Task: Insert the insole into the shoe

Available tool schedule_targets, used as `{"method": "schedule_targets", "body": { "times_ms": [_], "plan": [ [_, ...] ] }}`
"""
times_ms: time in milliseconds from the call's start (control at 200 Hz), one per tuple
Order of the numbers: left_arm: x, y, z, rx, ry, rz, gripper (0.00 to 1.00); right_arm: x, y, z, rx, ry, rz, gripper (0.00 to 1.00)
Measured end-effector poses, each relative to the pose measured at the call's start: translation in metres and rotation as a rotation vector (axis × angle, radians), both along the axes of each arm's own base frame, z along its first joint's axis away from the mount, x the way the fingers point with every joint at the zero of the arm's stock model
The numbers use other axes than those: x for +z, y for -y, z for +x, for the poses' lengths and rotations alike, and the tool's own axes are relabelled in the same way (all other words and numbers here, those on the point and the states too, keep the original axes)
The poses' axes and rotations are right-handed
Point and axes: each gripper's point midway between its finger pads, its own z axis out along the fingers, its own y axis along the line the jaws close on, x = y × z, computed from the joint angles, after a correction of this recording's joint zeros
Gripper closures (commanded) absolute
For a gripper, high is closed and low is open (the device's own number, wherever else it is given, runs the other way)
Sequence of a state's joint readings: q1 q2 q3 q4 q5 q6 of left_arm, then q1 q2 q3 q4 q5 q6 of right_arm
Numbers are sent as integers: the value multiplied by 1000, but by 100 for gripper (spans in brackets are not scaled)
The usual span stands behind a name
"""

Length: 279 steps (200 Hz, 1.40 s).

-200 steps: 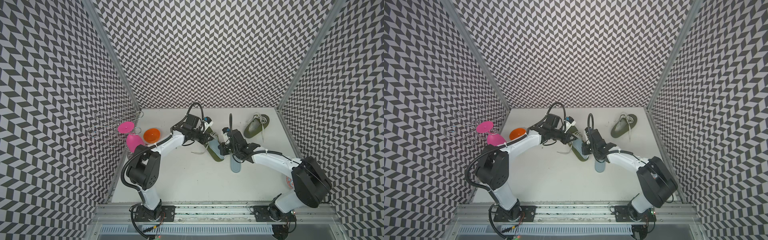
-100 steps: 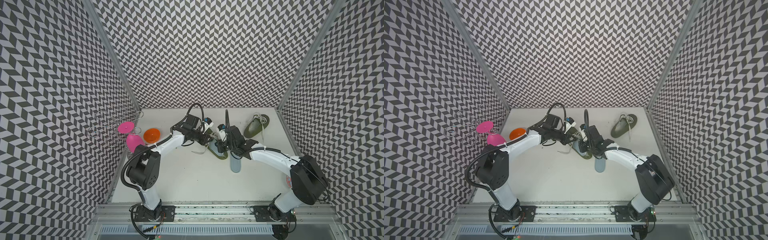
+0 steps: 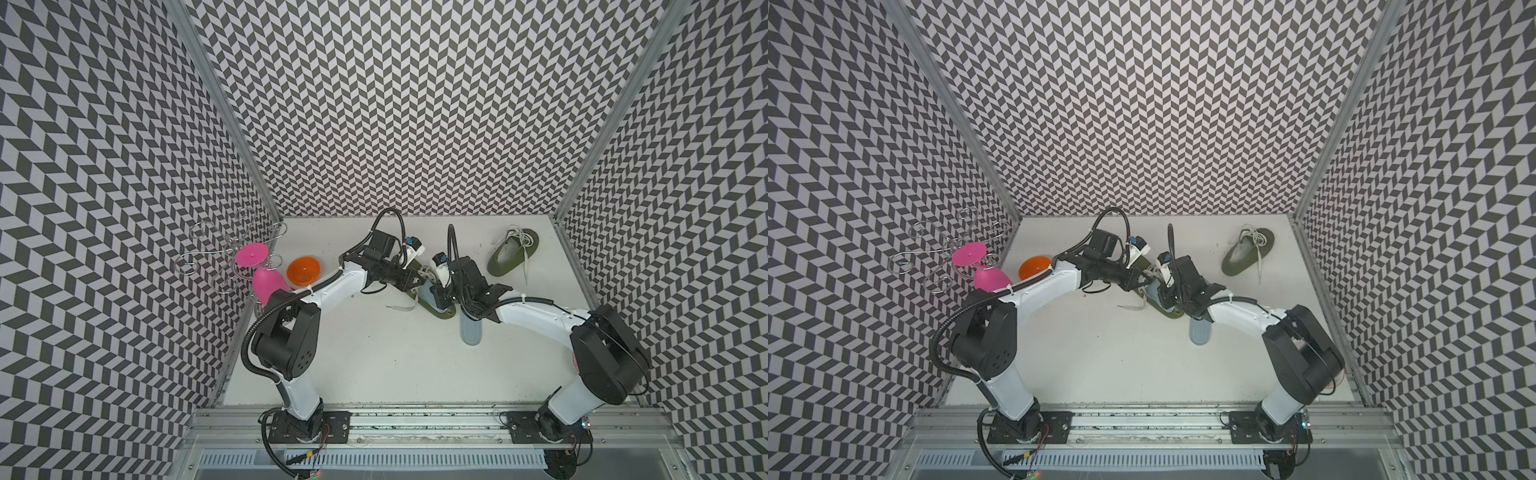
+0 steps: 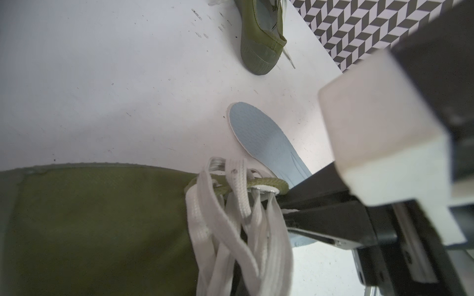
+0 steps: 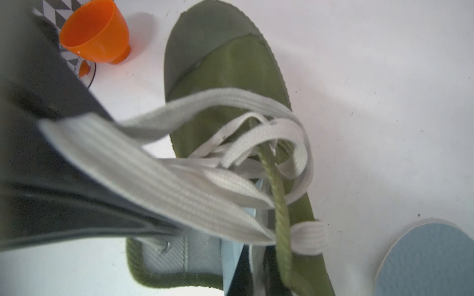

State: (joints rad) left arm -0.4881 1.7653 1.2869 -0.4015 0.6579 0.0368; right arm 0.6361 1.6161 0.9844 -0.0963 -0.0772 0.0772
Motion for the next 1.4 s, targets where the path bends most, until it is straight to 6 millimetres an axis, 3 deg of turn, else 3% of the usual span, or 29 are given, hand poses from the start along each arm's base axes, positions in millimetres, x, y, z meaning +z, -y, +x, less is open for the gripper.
{"method": "schedule_targets", "body": {
  "times_ms": [676, 936, 1397],
  "plan": [
    [-4, 0, -1, -56, 26, 52, 100, -2, 11, 6, 139, 152, -216, 100],
    [-4, -5, 4, -14, -14, 25, 100, -21, 9, -4, 148, 126, -81, 100],
    [-29, -19, 5, 108, -89, 20, 100, -34, -17, -21, 104, -142, 169, 100]
  ]
}}
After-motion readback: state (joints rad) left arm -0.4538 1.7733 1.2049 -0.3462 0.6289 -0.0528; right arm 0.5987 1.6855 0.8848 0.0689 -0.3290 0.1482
